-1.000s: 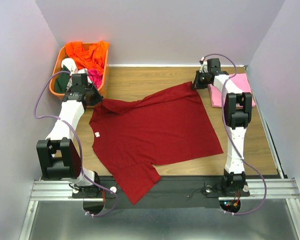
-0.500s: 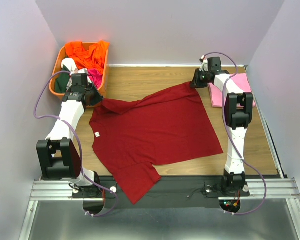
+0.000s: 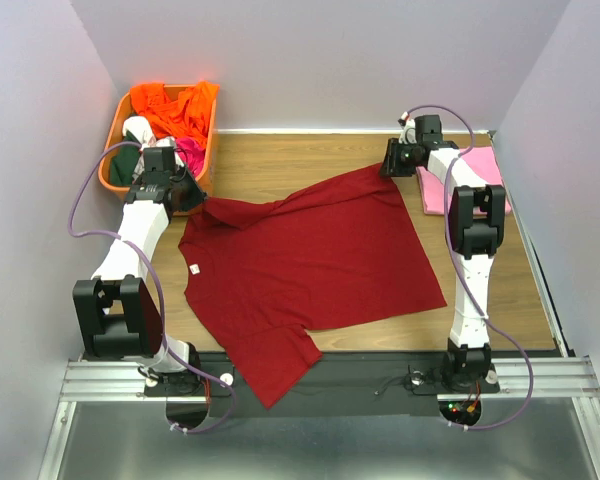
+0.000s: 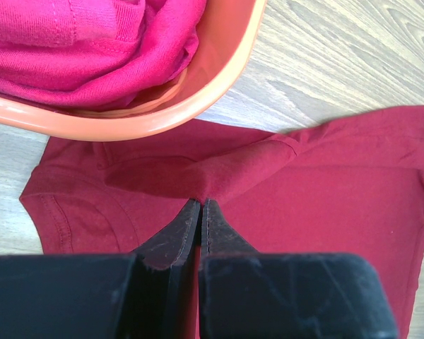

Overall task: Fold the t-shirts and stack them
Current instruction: Fold the tshirt

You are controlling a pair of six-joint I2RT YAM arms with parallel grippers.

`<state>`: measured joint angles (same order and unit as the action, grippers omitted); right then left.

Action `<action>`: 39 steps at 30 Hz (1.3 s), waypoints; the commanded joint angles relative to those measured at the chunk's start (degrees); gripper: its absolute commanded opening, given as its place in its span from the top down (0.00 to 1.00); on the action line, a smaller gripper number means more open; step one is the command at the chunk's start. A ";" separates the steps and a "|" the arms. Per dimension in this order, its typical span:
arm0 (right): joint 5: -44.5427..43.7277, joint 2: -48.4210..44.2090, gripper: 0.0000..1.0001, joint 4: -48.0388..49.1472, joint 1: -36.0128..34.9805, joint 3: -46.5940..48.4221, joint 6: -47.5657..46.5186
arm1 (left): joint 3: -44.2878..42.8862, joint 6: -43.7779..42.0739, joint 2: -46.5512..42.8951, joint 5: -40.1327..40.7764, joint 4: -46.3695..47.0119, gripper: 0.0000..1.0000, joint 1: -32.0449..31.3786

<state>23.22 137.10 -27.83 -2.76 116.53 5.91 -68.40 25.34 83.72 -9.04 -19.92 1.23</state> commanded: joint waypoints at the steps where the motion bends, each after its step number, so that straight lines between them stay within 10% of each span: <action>1: -0.81 1.59 0.57 1.99 -0.57 1.24 -1.69 | -1.03 -1.08 -1.19 -0.72 1.11 1.00 0.26; 7: -1.69 2.30 0.62 1.99 -1.01 1.33 -2.84 | -0.68 -1.00 -1.19 -0.63 1.11 1.00 0.26; 16: -3.36 0.72 0.97 2.17 -1.10 1.42 -3.45 | -0.50 -1.00 -1.46 -0.63 1.11 1.00 0.35; 39: -5.73 -11.76 0.90 2.08 -1.10 -3.24 0.32 | -3.14 -1.26 -6.03 0.34 -3.72 1.00 0.26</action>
<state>17.26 128.25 -27.73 -3.49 114.52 4.64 -70.57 24.88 80.31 -7.75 -23.59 1.23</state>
